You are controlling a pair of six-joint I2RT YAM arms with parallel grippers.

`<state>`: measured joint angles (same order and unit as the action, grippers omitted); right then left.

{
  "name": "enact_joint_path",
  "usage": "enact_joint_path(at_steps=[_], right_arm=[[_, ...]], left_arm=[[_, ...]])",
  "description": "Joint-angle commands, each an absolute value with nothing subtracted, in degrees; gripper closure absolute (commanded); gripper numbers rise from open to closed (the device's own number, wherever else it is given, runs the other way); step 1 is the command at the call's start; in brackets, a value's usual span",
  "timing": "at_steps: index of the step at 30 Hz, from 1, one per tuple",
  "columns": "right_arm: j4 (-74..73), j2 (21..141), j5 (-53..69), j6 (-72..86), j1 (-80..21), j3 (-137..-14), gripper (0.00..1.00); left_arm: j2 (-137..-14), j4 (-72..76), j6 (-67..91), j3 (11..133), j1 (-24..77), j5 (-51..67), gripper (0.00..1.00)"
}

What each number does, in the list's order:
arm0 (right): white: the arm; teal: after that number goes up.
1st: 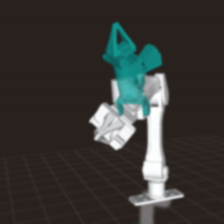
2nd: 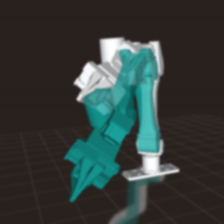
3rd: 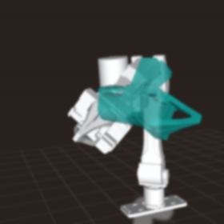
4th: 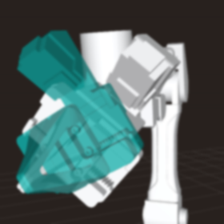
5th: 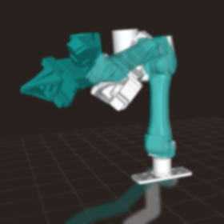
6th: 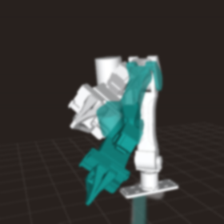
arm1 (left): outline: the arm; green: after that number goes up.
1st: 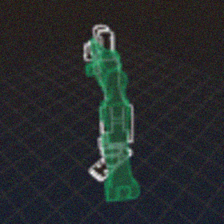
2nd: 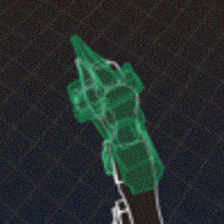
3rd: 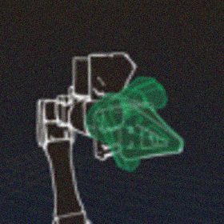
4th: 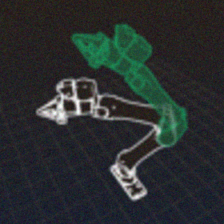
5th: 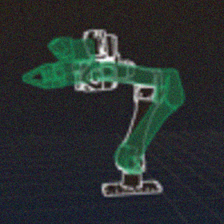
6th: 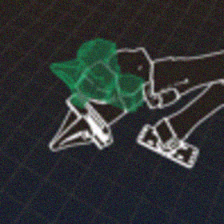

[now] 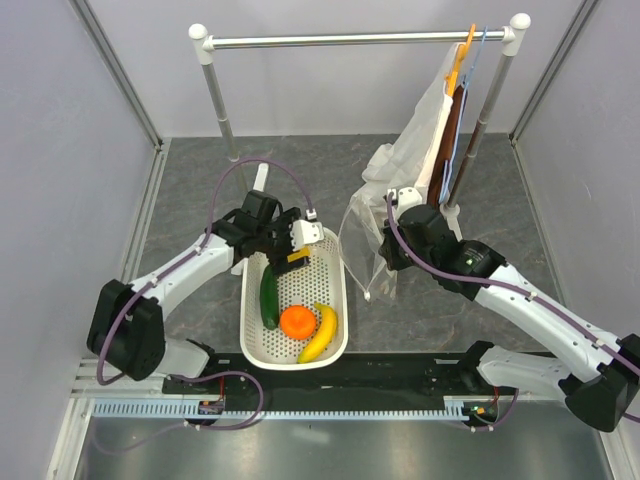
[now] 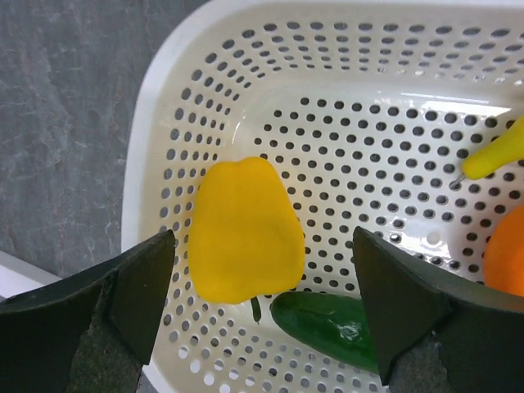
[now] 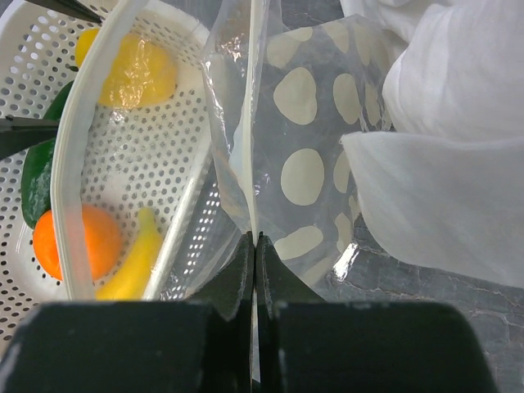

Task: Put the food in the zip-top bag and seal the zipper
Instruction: Pick up the fake vegetable from the bin.

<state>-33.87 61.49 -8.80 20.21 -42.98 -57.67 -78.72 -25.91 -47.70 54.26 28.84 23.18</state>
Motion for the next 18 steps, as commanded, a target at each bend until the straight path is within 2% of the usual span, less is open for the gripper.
enact_joint_path(at_steps=[1, 11, 18], right_arm=[[-33.22, 61.0, -7.82, 21.53, -42.28, -58.89, 1.0], [-33.49, 60.82, -7.38, 21.53, -41.92, -58.27, 1.0], [-33.57, 60.56, -7.65, 21.8, -41.92, -57.57, 1.0]], left_arm=[[-81.65, -22.68, -53.96, 54.23, 28.39, 25.05, 0.05], [-84.99, -20.83, -56.68, 52.92, 28.12, 23.03, 0.05], [-85.96, -22.41, -56.6, 50.8, 28.21, 22.24, 0.11]])
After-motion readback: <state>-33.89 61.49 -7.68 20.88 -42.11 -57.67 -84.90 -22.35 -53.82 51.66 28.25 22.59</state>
